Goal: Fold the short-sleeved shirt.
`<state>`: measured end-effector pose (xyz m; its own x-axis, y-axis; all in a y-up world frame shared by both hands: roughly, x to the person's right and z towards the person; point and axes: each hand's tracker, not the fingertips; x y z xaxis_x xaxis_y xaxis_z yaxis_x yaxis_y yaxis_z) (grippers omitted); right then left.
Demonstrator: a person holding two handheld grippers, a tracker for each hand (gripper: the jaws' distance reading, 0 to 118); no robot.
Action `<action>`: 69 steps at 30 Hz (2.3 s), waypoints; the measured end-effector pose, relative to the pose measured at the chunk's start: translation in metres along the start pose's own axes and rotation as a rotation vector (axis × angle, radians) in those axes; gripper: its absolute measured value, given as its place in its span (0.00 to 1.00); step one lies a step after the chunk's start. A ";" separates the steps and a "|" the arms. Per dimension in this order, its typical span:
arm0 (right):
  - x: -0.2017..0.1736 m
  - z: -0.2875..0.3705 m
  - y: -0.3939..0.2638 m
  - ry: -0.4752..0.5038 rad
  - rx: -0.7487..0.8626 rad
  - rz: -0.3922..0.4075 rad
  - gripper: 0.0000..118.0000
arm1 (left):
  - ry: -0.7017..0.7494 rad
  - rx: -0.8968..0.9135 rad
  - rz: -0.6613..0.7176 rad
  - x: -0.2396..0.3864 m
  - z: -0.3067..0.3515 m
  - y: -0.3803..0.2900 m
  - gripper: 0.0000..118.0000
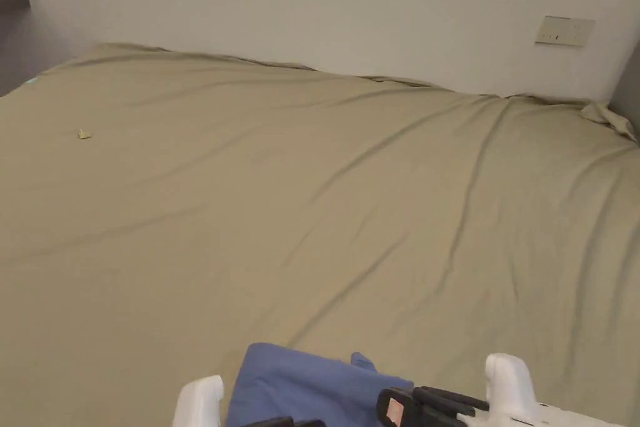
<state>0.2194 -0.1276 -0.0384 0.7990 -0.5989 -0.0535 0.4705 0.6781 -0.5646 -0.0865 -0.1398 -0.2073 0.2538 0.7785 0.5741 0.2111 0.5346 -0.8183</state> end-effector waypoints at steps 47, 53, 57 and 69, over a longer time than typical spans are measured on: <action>0.012 0.002 0.015 -0.050 -0.026 -0.061 0.03 | 0.668 0.124 0.159 -0.189 0.270 0.171 0.23; 0.001 0.001 0.003 -0.099 -0.047 -0.094 0.03 | 0.818 0.075 0.202 -0.229 0.271 0.157 0.26; -0.009 0.012 0.003 -0.113 -0.032 -0.075 0.03 | 0.952 0.107 0.200 -0.209 0.279 0.146 0.77; -0.038 0.074 0.030 -0.480 0.159 0.155 0.03 | 0.832 0.329 -0.405 0.023 0.183 0.122 0.66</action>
<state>0.2309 -0.0530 0.0072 0.9278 -0.2492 0.2777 0.3543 0.8219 -0.4461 -0.2272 0.0033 -0.2996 0.8308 0.1030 0.5469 0.1874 0.8735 -0.4493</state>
